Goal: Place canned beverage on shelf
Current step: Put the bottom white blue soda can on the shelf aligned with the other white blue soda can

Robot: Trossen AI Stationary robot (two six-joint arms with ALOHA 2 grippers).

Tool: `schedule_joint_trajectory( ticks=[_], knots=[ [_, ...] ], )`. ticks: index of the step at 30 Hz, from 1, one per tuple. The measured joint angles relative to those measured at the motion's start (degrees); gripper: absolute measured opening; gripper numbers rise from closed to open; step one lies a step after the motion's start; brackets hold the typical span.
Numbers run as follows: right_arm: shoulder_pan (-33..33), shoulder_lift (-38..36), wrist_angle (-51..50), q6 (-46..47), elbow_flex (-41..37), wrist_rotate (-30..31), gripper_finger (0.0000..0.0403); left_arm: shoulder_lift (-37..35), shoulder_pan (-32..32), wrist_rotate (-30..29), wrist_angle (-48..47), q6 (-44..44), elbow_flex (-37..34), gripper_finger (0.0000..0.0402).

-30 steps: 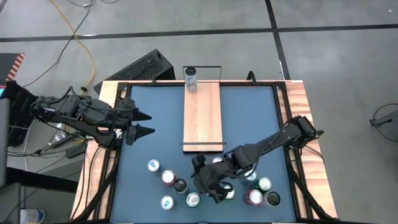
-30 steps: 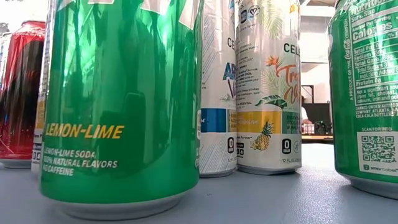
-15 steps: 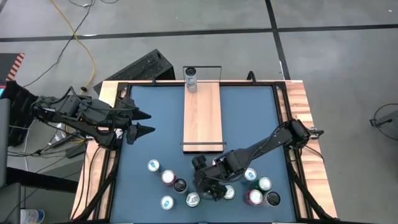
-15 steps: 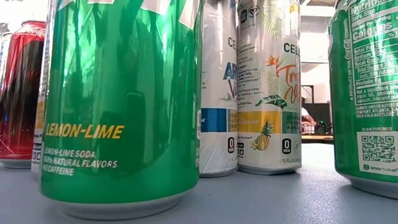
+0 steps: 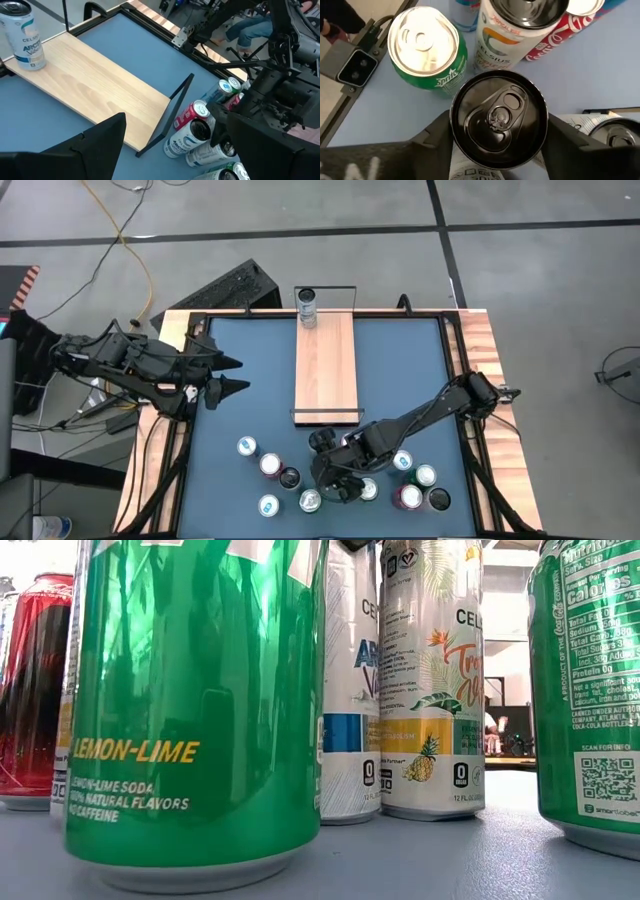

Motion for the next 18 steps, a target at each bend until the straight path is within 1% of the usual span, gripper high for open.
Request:
schedule_joint_trajectory(
  ticks=[1,5,10,18],
  knots=[
    [0.0,0.0,0.1,1.0,0.0,0.1,0.0207,0.0,0.0,0.0,0.0,0.0,0.0,0.0332],
    [0.0,0.0,0.3,6.1,0.0,0.3,0.0206,0.0,0.0,-0.1,-0.1,0.0,0.0,0.0332],
    [0.1,-0.1,0.3,13.6,0.0,2.7,0.0211,0.0,0.0,-0.2,-0.4,0.0,0.0,0.0332],
    [1.0,-1.1,-0.4,24.4,-0.1,2.7,0.0211,0.0,0.0,-0.2,-0.4,0.0,0.0,0.0332]
  ],
)
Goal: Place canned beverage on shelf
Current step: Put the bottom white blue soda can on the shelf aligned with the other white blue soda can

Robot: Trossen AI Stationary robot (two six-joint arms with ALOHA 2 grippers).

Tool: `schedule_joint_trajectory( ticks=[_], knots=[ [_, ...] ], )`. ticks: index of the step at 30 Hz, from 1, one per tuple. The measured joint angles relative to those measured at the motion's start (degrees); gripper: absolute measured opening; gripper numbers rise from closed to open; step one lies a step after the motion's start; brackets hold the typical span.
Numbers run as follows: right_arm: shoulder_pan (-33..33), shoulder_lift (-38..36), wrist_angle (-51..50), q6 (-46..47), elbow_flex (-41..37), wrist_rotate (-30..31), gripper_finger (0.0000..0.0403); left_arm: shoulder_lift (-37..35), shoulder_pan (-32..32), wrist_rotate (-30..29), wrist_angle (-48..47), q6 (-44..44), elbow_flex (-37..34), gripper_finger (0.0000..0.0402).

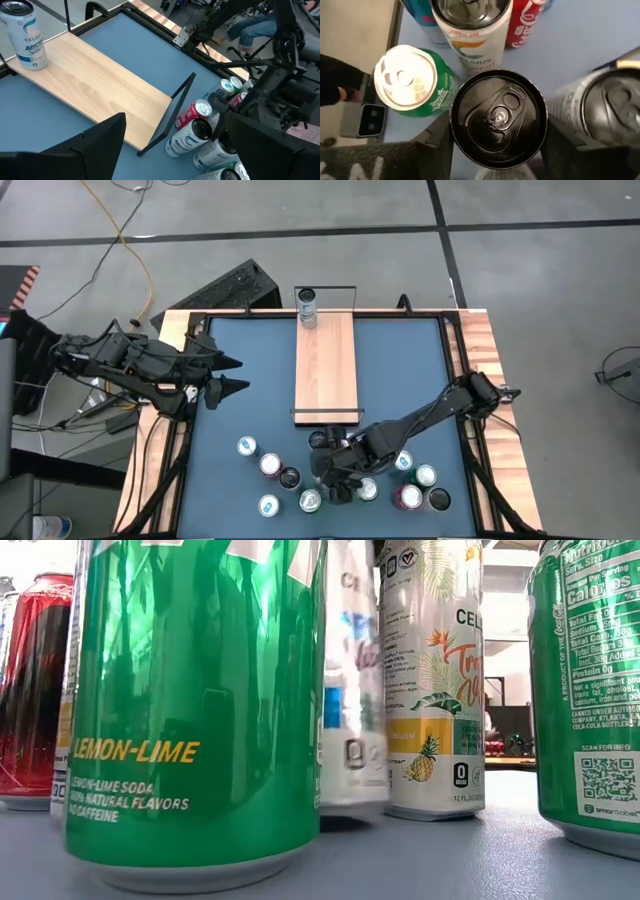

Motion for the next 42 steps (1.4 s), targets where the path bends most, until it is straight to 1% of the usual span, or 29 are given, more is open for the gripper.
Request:
schedule_joint_trajectory(
  ticks=[8,11,20,25,29,34,37,40,42],
  knots=[
    [0.7,-2.3,-1.1,6.2,0.1,2.9,0.0211,0.0,0.0,0.0,-0.8,0.0,0.0,0.0332],
    [0.7,-3.3,-2.3,7.3,1.0,3.1,0.0211,0.0,0.0,0.0,-0.8,0.0,0.0,0.0332],
    [0.6,-6.5,-9.6,8.0,8.0,5.0,0.0211,0.0,0.0,0.0,-1.1,-0.7,0.0,0.0332],
    [0.1,-7.8,-14.2,7.5,13.5,6.7,0.0211,0.0,0.0,0.0,-1.1,-0.7,0.0,0.0332],
    [-0.4,-7.7,-19.8,7.0,19.8,11.4,0.0212,0.0,0.0,-0.1,-1.1,-0.7,0.0,0.0332],
    [-2.0,-7.7,-21.7,5.5,26.4,17.5,0.0212,0.0,0.0,-0.2,-1.1,-0.7,0.0,0.0332],
    [-4.0,-7.7,-22.3,6.0,29.1,22.7,0.0212,0.0,0.0,-1.0,-1.1,-0.7,0.0,0.0332],
    [-7.1,-7.7,-22.1,8.6,30.1,29.2,0.0212,0.0,0.0,-1.7,-1.1,-0.6,0.0,0.0332],
    [-9.8,-7.7,-22.1,9.3,30.1,31.4,0.0212,0.0,0.0,-1.7,-1.1,-0.6,0.0,0.0332]
  ],
)
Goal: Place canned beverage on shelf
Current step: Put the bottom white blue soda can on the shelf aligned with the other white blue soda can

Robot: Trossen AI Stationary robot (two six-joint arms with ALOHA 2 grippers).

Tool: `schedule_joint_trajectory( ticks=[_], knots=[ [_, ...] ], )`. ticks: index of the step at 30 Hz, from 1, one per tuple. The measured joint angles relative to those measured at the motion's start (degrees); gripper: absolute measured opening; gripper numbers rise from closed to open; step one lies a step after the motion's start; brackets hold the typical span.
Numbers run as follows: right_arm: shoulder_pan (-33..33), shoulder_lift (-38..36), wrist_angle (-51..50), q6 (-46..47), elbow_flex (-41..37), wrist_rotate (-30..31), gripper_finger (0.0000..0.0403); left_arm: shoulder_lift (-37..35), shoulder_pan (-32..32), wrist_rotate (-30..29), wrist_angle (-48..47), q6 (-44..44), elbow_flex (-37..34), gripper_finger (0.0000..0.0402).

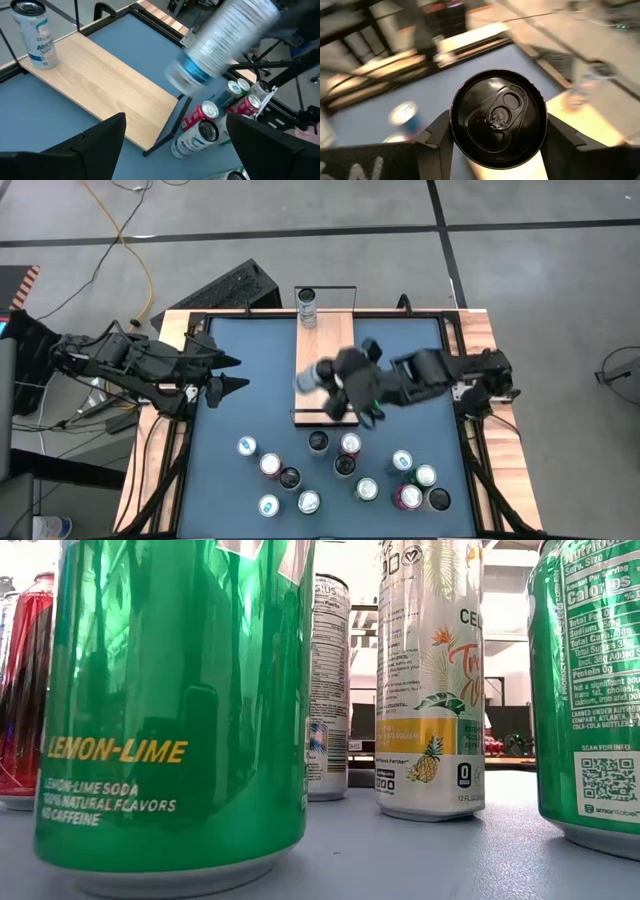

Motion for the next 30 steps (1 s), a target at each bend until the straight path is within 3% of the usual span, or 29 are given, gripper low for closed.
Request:
schedule_joint_trajectory(
  ticks=[8,20,25,30],
  knots=[
    [-12.3,0.1,-0.5,-1.5,-2.7,-1.3,0.0212,0.0,0.0,-2.5,0.0,1.3,0.0,0.0332],
    [-33.0,5.2,1.8,-10.3,-2.9,-16.2,0.0212,0.0,0.0,-2.9,0.0,6.4,0.0,0.0332],
    [-36.9,8.7,2.9,-14.1,-2.9,-18.3,0.0212,0.0,0.0,-3.0,-0.3,9.0,0.0,0.0332],
    [-39.8,9.8,1.6,-18.1,-2.9,-20.2,0.0212,0.0,0.0,-6.8,-0.3,9.2,0.0,0.0332]
  ],
)
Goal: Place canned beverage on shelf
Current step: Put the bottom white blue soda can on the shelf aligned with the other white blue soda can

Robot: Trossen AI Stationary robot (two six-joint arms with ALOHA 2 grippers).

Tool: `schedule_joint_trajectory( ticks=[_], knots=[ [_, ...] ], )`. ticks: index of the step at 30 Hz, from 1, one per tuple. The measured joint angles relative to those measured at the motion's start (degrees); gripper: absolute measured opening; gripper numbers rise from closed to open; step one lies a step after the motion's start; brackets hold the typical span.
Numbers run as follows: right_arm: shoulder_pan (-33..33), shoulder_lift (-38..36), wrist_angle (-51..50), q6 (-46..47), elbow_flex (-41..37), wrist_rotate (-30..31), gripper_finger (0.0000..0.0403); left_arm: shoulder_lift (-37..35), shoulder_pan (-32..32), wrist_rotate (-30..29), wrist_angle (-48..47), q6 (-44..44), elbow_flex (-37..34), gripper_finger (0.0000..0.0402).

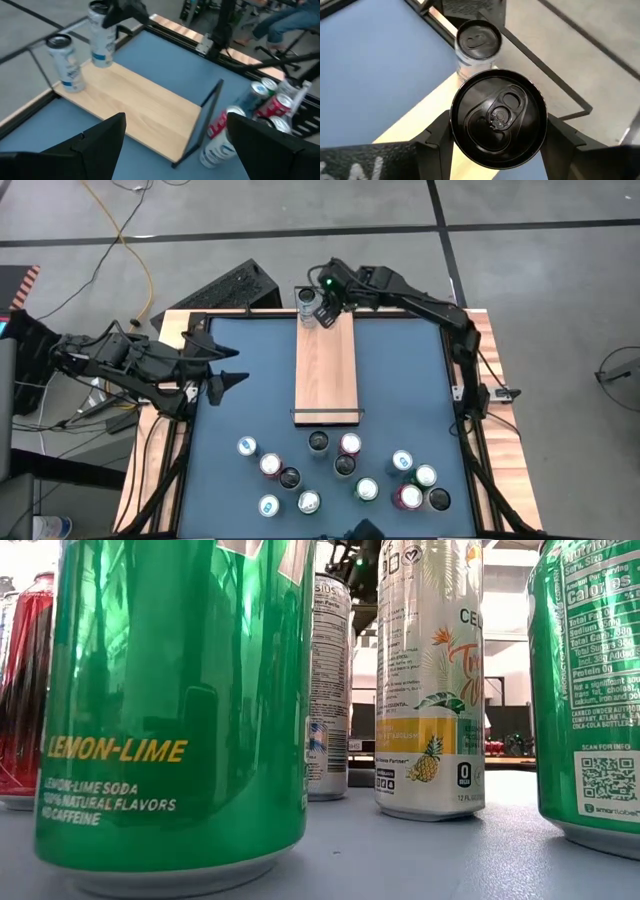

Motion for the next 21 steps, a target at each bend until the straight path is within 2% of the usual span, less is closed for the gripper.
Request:
schedule_joint_trajectory(
  ticks=[5,9,15,21],
  knots=[
    [-3.0,-0.2,0.8,-3.6,0.1,0.4,0.0212,0.0,0.0,-2.8,0.0,-0.9,0.0,0.0332],
    [-5.4,-0.2,1.1,-5.6,0.1,-2.9,0.0212,0.0,0.0,-3.4,0.0,-2.3,0.0,0.0332],
    [-6.6,-0.2,2.4,-8.7,0.0,-3.8,0.0212,0.0,0.0,-5.8,0.0,-2.6,0.0,0.0332],
    [-7.0,0.0,5.0,-9.9,-5.3,-4.1,0.0214,0.0,0.0,-6.3,0.0,-2.7,0.0,0.0332]
  ],
)
